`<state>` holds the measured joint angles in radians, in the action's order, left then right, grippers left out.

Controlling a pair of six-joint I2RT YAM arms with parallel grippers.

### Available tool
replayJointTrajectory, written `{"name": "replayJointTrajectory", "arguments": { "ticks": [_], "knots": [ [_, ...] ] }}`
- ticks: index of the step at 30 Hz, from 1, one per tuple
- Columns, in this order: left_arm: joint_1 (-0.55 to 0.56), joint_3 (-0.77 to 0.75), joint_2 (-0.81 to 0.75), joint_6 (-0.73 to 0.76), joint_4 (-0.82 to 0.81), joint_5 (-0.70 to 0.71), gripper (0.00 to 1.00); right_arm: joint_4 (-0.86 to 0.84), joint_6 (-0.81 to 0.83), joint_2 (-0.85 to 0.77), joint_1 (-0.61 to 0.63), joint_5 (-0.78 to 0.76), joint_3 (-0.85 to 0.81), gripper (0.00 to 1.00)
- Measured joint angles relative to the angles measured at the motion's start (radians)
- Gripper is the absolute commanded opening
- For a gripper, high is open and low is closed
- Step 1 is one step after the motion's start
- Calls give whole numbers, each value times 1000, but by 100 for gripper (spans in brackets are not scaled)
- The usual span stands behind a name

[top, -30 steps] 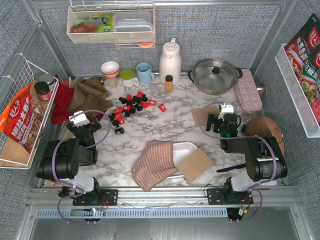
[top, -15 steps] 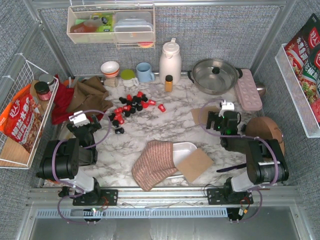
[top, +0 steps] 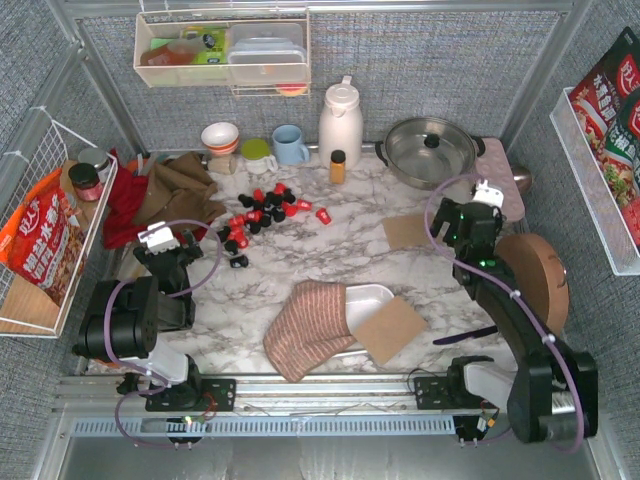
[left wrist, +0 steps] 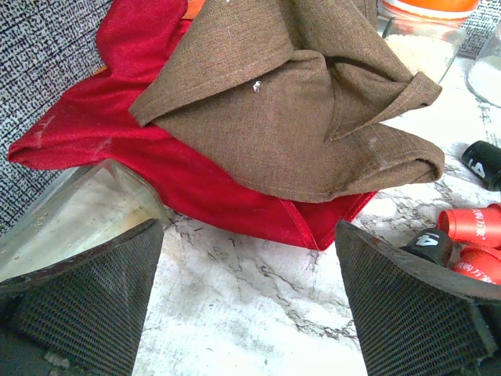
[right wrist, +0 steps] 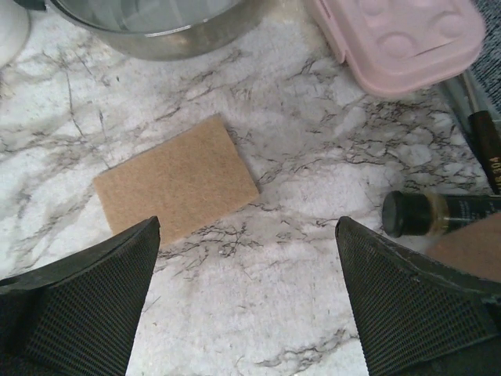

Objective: Mix the coffee capsules in the storage basket

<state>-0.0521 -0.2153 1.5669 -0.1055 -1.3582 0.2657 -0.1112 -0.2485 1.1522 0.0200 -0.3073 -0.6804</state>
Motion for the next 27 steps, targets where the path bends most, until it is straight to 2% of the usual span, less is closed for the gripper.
{"name": "replayJointTrajectory", "arguments": {
  "ticks": [7, 14, 21, 27],
  "knots": [
    [0, 0, 0, 0, 0, 0, 99, 83, -13, -175, 20, -28, -7, 99],
    [12, -4, -22, 1, 29, 16, 99, 151, 2, -280, 135, -12, -54, 99],
    [105, -86, -298, 69, 267, 10, 99, 243, 2, -347, 264, 14, -72, 97],
    [134, -237, -643, -2, 626, 32, 99, 341, -46, -410, 293, 11, -24, 97]
  ]
}}
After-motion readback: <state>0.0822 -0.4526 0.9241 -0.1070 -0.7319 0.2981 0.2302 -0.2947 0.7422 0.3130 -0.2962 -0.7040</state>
